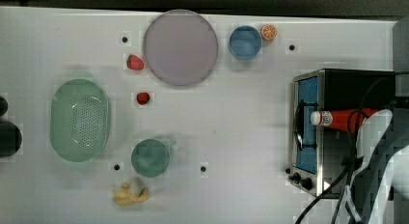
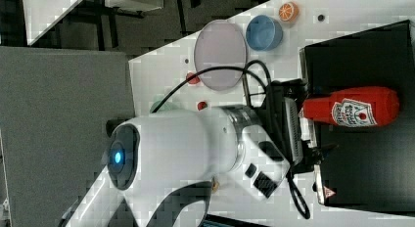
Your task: Pick Ketchup from oven and place it on table.
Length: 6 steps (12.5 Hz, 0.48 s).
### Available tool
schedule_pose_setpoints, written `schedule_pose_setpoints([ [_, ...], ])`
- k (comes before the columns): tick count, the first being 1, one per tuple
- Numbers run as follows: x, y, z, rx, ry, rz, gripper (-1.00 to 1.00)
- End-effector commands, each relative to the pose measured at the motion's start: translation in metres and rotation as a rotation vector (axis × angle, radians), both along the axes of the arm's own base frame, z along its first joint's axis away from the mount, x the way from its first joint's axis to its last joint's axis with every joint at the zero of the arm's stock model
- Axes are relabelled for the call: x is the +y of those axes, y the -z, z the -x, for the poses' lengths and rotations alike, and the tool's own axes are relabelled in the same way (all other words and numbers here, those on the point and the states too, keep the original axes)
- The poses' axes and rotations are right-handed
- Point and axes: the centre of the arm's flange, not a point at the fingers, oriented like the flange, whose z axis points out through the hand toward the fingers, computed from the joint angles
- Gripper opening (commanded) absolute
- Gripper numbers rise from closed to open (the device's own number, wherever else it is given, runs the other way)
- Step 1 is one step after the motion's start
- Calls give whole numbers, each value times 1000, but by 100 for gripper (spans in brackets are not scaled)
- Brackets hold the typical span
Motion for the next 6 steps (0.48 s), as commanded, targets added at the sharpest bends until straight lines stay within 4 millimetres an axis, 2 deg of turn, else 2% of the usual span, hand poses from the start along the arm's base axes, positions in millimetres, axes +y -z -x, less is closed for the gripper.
schedule_pose_setpoints([
  [1, -1, 22, -18, -33, 37, -16, 100],
  [3, -9, 48, -20, -27, 70, -33, 100],
  [6, -14, 66, -25, -32, 71, -4, 100],
])
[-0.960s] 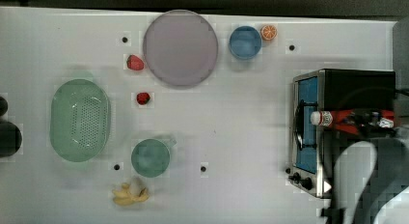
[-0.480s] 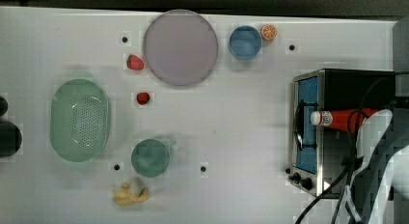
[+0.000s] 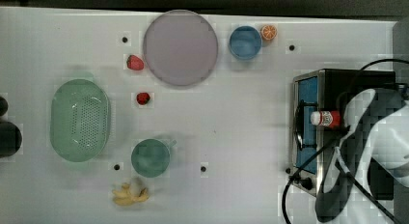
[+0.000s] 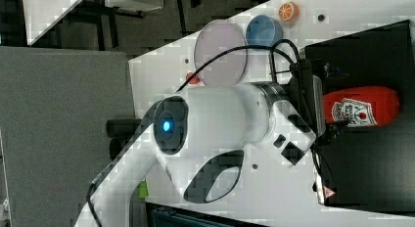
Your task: Pick Ketchup from oven and place it on table.
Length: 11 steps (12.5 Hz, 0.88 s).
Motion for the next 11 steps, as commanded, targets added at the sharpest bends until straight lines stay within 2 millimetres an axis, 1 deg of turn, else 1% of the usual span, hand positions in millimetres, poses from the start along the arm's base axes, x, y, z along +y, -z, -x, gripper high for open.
schedule_pose_setpoints([
  [1, -11, 7, 3, -20, 43, 13, 100],
  [4, -13, 25, 6, -4, 70, -21, 100],
  [5, -14, 29, 7, -13, 80, -25, 92],
  [7, -15, 33, 9, -15, 89, -32, 43],
  [8, -14, 29, 7, -21, 85, -31, 27],
  [10, -14, 12, 4, -44, 80, -24, 27],
  [11, -13, -2, 1, -54, 73, -25, 27],
])
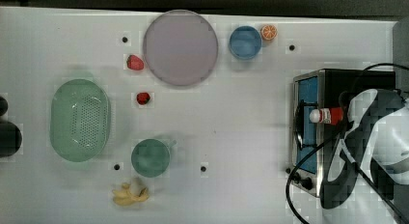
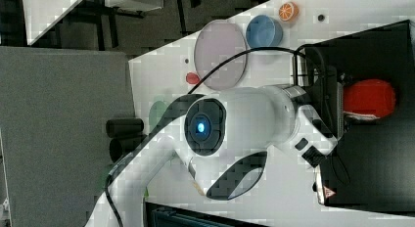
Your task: Pick Ketchup from oven and place it on table.
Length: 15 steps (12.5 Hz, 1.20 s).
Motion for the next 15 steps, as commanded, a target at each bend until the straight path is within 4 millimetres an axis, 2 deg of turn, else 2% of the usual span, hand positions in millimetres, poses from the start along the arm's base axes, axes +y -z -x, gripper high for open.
schedule_pose_setpoints([
  [1, 7, -49, -11, -50, -24, 15, 27],
  [5, 35, -130, -18, -50, -97, -10, 27],
  [7, 64, -166, -26, 10, -201, 39, 27],
  [9, 116, -195, -44, 0, -306, 21, 27],
  [11, 180, -213, -54, 15, -416, -37, 27],
  [13, 241, -223, -56, 58, -518, -94, 27],
  [15, 292, -230, -60, 61, -601, -109, 27],
])
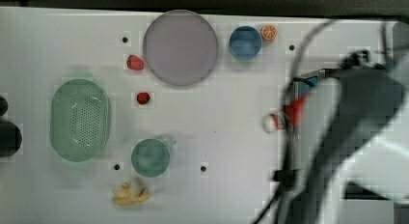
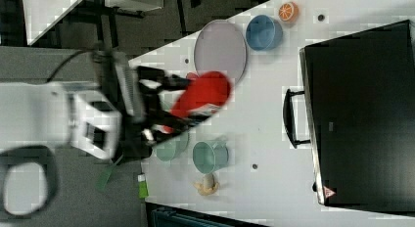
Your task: Pick Ketchup from oven and place it on table.
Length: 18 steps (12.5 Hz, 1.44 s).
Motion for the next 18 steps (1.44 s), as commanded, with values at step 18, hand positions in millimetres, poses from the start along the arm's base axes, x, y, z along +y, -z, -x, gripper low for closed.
schedule_pose_setpoints([
  [18, 189, 347, 18, 180, -257, -39, 27],
])
